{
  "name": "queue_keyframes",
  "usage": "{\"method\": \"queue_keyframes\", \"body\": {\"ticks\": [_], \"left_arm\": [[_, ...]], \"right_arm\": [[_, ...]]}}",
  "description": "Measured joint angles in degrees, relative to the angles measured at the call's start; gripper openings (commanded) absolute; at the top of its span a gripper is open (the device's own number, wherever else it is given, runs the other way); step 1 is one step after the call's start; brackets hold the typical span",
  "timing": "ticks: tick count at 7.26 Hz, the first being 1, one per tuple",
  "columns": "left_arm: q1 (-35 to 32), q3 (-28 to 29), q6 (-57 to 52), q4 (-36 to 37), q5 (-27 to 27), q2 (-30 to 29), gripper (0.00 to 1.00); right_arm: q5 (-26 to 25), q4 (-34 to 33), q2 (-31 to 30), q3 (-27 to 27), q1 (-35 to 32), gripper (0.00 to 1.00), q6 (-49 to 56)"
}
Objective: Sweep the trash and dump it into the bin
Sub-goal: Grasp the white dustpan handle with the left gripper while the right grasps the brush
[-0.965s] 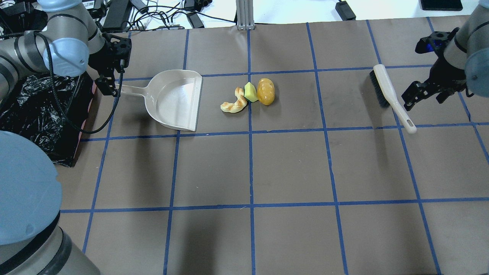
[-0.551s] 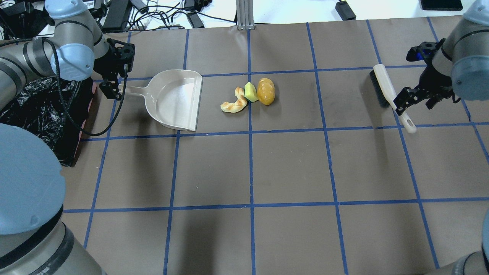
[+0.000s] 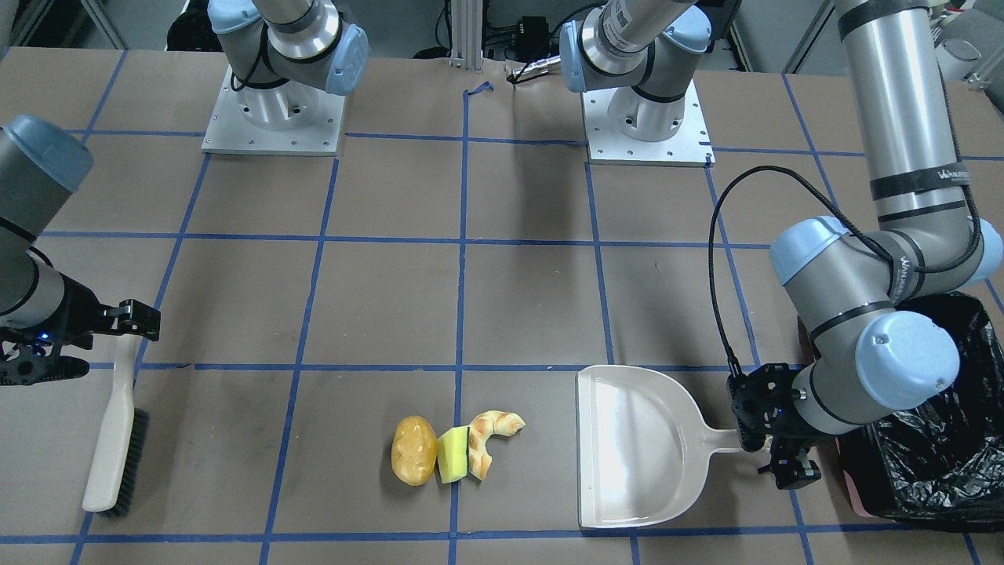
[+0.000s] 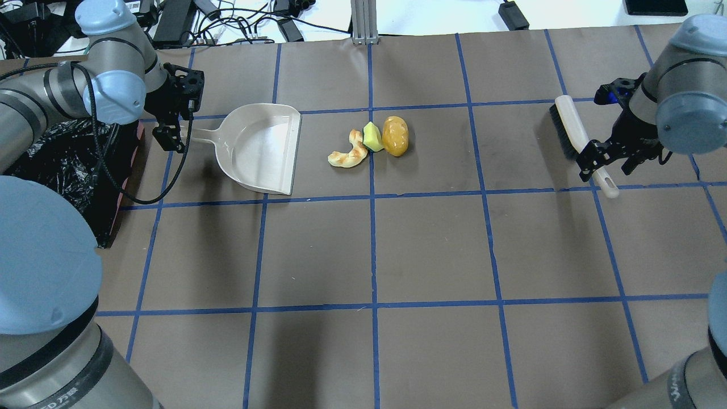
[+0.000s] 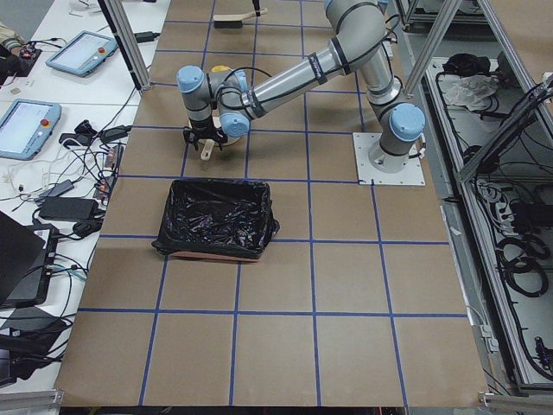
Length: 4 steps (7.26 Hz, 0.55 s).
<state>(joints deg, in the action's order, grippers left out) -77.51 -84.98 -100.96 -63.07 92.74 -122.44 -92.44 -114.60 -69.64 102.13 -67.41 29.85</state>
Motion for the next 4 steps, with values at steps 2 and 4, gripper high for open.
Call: {"method": "queue_keyframes", "body": {"ticks": [2,4], "left_arm": [[-0.3,-0.8,-0.8,1.1,0.1,0.2,0.27],[-0.5,-1.0,-1.6,1.4,0.1,0.5,0.00]], "right_arm": [[0.0,0.2,0.6,0.0,0.0,0.82,-1.9],[0.0,0.4,1.2,0.0,0.0,0.70,-3.3]]}}
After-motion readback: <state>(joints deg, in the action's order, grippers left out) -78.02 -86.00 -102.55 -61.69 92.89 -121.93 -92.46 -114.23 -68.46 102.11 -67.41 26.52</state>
